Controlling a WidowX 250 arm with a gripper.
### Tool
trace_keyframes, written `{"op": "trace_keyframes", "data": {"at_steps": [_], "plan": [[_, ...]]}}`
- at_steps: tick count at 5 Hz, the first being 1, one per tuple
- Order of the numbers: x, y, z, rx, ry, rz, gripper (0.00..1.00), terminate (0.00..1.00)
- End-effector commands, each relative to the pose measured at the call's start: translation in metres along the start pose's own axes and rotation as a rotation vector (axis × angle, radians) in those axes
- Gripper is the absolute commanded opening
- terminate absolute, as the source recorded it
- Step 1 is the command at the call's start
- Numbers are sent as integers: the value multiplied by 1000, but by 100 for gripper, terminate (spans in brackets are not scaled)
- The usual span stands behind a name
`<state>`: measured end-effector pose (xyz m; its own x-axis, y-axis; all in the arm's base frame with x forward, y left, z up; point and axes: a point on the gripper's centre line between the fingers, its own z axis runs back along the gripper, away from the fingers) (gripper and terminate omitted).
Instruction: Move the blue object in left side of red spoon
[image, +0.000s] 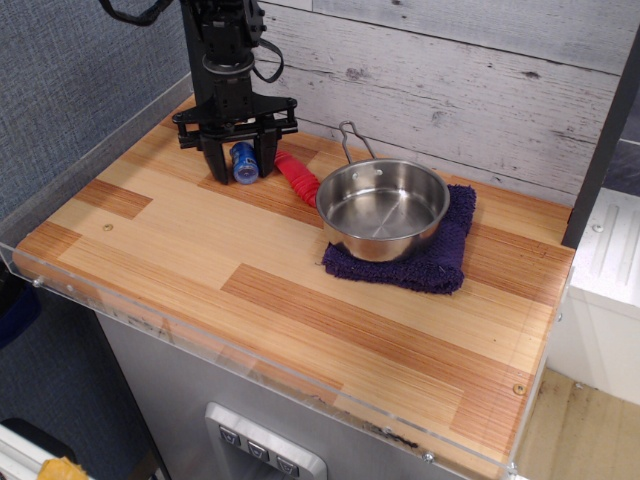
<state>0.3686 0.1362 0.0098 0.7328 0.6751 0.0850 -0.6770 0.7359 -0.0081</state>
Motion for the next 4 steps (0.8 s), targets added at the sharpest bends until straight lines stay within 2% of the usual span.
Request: {"op": "trace_keyframes", "data": {"at_steps": [1,2,4], "plan": [[3,8,20,-15,-28,4,100,0],[4,6,25,-30,-29,2,100,0],[6,-13,64,-137,-73,-39,100,0]]}}
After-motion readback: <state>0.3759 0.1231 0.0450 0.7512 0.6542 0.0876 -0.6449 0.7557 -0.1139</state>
